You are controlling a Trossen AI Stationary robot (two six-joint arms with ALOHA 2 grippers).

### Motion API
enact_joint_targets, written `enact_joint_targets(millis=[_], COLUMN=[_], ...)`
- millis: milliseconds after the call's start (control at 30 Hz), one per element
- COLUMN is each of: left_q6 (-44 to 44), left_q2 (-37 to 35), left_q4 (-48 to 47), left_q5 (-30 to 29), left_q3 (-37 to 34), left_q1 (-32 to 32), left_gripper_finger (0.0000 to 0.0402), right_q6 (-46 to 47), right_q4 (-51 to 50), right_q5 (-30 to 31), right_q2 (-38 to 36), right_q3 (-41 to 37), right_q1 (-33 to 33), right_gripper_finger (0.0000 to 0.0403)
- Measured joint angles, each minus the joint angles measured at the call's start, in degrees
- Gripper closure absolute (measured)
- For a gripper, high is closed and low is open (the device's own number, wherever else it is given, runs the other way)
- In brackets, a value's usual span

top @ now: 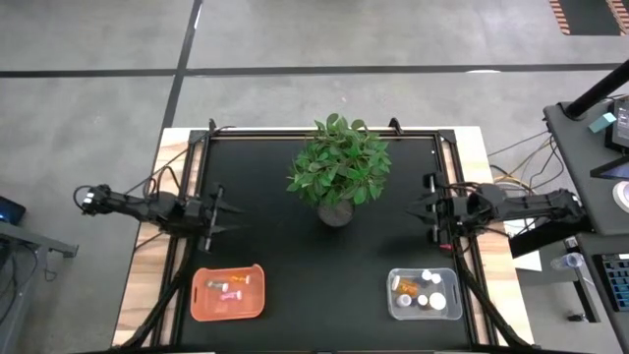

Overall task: Pick and place medicine bottles into bin by pill shape (circle, oval)
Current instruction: Return to Home Position

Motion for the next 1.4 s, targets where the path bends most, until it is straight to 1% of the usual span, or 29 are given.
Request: enact_joint_targets(millis=[67, 133, 533, 867, 1000, 1167, 1333, 1400], left_q6=[0.02, 0.00, -1.51, -1.93, -4.19, -4.31, -4.42, -4.43], left_q2=[-1.55, -1.19, 1.02, 1.09, 0.92, 1.14, 1.02, 1.19], left_q4=[-0.88, -2.12, -2.45, -2.49, -2.47, -3.92, -4.05, -4.01], left_q5=[-0.48, -0.64, -0.86, -1.29, -1.72, -1.87, -1.93, -1.93], left_q3=[0.00, -0.02, -0.09, -0.15, -0.15, -0.20, -0.22, -0.22], left_q1=[0.00, 0.00, 0.00, 0.00, 0.00, 0.00, 0.00, 0.00], left_gripper_finger=[0.0226, 0.0226, 0.0226, 0.0226, 0.0226, 0.0226, 0.0226, 0.0230], right_q6=[0.25, 0.81, 4.39, 6.69, 6.12, 6.48, 7.49, 7.47], right_q4=[-0.06, 0.00, 0.04, 0.28, -0.42, -3.03, -9.20, -11.57], right_q5=[-0.02, 0.00, -0.04, 0.02, 0.24, 0.26, 0.35, 1.53], right_q2=[0.00, 0.00, 0.11, -0.10, -2.35, -7.19, -12.16, -12.25], right_q3=[-0.58, -1.12, -3.90, -3.95, -3.89, -3.45, -3.37, -3.33], right_q1=[-0.61, -1.47, -6.59, -7.35, -7.60, -7.78, -7.78, -7.78], right_gripper_finger=[0.0360, 0.0360, 0.0360, 0.0360, 0.0360, 0.0360, 0.0360, 0.0360])
